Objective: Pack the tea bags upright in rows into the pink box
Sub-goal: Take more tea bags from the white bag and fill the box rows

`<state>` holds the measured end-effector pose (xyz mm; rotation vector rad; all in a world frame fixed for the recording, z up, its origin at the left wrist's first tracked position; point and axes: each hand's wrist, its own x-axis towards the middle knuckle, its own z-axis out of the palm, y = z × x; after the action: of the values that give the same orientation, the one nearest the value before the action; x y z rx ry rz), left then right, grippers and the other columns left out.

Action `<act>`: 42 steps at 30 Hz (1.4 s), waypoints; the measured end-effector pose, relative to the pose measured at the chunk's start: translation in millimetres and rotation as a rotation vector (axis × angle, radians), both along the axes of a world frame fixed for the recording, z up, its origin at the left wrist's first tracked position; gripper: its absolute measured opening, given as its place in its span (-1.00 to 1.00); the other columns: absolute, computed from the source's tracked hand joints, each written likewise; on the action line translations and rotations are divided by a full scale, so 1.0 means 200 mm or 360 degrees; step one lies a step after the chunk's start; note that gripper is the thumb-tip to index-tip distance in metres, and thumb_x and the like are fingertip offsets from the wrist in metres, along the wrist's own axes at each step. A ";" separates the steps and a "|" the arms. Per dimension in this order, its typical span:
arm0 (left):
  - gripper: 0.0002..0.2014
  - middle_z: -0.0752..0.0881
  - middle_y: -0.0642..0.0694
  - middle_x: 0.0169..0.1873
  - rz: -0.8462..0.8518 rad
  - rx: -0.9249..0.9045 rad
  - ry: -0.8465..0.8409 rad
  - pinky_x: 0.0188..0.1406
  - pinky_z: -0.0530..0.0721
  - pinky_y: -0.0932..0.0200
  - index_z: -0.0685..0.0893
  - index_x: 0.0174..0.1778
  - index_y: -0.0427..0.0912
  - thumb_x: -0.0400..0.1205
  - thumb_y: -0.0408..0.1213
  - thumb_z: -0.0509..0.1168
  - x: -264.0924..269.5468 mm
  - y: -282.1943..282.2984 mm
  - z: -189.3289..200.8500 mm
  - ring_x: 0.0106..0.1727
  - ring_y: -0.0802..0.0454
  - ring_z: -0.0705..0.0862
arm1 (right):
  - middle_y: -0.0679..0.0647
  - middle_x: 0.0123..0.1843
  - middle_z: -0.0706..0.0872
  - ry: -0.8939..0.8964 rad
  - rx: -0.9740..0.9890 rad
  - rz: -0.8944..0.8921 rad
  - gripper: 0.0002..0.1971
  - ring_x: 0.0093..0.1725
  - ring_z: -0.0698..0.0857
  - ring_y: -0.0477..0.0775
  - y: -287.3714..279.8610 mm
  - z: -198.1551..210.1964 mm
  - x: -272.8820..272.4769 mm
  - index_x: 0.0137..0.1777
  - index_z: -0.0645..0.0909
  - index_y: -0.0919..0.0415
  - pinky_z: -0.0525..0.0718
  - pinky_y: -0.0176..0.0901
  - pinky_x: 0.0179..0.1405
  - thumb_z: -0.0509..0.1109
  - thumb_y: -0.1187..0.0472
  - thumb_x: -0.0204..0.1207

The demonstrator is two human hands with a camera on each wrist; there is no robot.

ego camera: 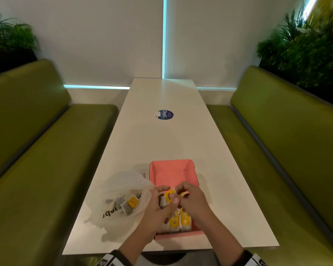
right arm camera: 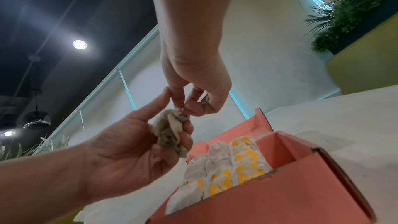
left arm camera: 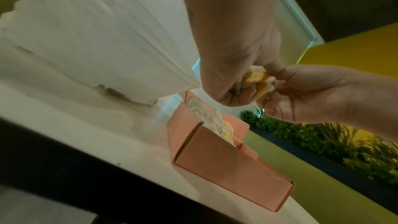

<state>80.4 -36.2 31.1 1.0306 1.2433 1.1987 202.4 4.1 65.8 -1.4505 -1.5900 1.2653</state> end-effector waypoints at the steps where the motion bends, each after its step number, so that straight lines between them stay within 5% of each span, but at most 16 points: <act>1: -0.63 0.66 0.03 -0.27 -0.0022 -0.0016 -0.0037 -0.53 0.47 0.25 0.48 0.22 -0.09 0.54 -0.25 0.43 -0.01 -0.01 0.01 -0.44 0.21 0.54 | -0.05 -0.25 0.66 0.0059 -0.0012 -0.0036 -0.85 -0.41 0.58 -0.06 0.01 0.00 0.00 -0.26 0.59 0.10 0.53 -0.33 -0.47 0.47 0.32 0.44; 4: -0.61 0.65 0.03 -0.35 -0.0103 -0.0078 -0.0103 -0.53 0.43 0.26 0.60 0.14 -0.11 0.44 -0.27 0.54 -0.03 -0.01 0.00 -0.41 0.17 0.51 | 0.02 -0.28 0.65 0.0207 -0.0066 -0.0054 -0.89 -0.47 0.56 -0.06 0.02 0.00 0.02 -0.22 0.59 0.20 0.48 -0.29 -0.53 0.44 0.36 0.47; 8: -0.80 0.65 -0.08 -0.33 -0.0034 -0.0203 -0.0186 -0.52 0.44 0.27 0.62 0.04 -0.20 0.53 -0.46 0.37 -0.03 0.00 0.00 -0.33 0.10 0.60 | 0.04 -0.35 0.63 0.0297 -0.0094 -0.0015 -0.94 -0.51 0.54 -0.07 0.02 0.00 0.02 -0.16 0.62 0.26 0.47 -0.31 -0.55 0.43 0.40 0.48; 14: -0.71 0.64 -0.05 -0.39 -0.0070 -0.0336 -0.0298 -0.59 0.39 0.27 0.61 0.07 -0.28 0.51 -0.63 0.17 -0.05 0.01 0.02 -0.29 -0.01 0.70 | 0.03 -0.45 0.62 0.0515 -0.0139 -0.0031 -0.90 -0.55 0.56 -0.13 0.02 0.04 0.03 -0.11 0.71 0.23 0.52 -0.35 -0.54 0.42 0.42 0.49; 22: -0.72 0.75 -0.10 -0.21 0.0156 -0.0370 -0.0096 -0.70 0.23 0.32 0.48 -0.37 -0.18 0.42 -0.68 0.25 -0.10 0.02 0.00 -0.44 0.00 0.62 | 0.00 -0.31 0.71 0.0152 0.0135 -0.0255 -0.76 -0.34 0.68 0.02 0.06 0.04 0.09 -0.27 0.67 0.07 0.74 -0.14 -0.20 0.46 0.46 0.43; 27: -0.69 0.61 -0.05 -0.47 0.0263 -0.0408 -0.0096 -0.50 0.39 0.24 0.44 -0.45 -0.07 0.55 -0.27 0.39 -0.09 0.03 0.03 -0.41 -0.01 0.54 | 0.02 -0.24 0.72 -0.0237 -0.0188 0.0659 -0.89 -0.34 0.68 -0.13 0.03 0.09 0.14 -0.09 0.73 0.26 0.65 -0.41 -0.33 0.48 0.41 0.41; 29: -0.69 0.56 -0.06 -0.52 0.0295 -0.0331 -0.0081 -0.44 0.40 0.20 0.43 -0.41 -0.11 0.57 -0.20 0.38 -0.09 0.03 0.05 -0.46 0.02 0.53 | -0.09 -0.29 0.68 -0.0432 0.0037 0.0444 -0.91 -0.36 0.62 -0.21 0.05 0.09 0.13 -0.12 0.72 0.15 0.58 -0.49 -0.34 0.48 0.33 0.43; 32: -0.85 0.62 -0.06 -0.50 0.0367 -0.0133 -0.0029 -0.59 0.48 0.23 0.56 -0.27 -0.20 0.56 -0.33 0.40 -0.09 0.02 0.08 -0.52 0.08 0.56 | -0.14 -0.28 0.66 -0.0617 0.0479 -0.0223 -0.84 -0.30 0.61 -0.20 0.07 0.07 0.13 -0.05 0.63 -0.03 0.59 -0.31 -0.19 0.45 0.26 0.46; 37: -0.83 0.78 0.05 -0.07 0.0369 0.0019 -0.0035 -0.30 0.67 0.36 0.77 -0.05 -0.16 0.51 -0.47 0.42 -0.10 0.03 0.08 -0.16 0.19 0.73 | -0.09 -0.30 0.66 -0.0574 0.0089 0.0676 -0.76 -0.35 0.58 -0.22 0.03 0.10 0.14 -0.06 0.67 -0.01 0.60 -0.48 -0.33 0.51 0.33 0.37; 40: -0.79 0.76 0.17 0.00 0.0316 0.0049 0.0024 -0.24 0.65 0.44 0.78 0.01 -0.09 0.52 -0.43 0.42 -0.10 0.03 0.08 -0.02 0.33 0.71 | -0.17 -0.34 0.63 -0.0746 0.0434 0.0176 -0.83 -0.32 0.60 -0.18 0.06 0.06 0.13 -0.02 0.67 0.01 0.65 -0.26 -0.18 0.49 0.24 0.41; 42: -0.77 0.79 0.20 -0.10 0.0275 0.0087 0.0062 -0.26 0.65 0.46 0.77 0.01 -0.04 0.52 -0.43 0.41 -0.10 0.03 0.09 -0.12 0.44 0.71 | -0.20 -0.34 0.62 -0.0661 0.0516 0.0046 -0.78 -0.33 0.57 -0.25 0.07 0.06 0.13 0.04 0.65 -0.01 0.56 -0.43 -0.23 0.52 0.17 0.41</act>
<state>61.0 -30.3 48.8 1.0063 1.3588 1.3567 227.8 18.2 77.0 -1.5445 -1.9825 0.6994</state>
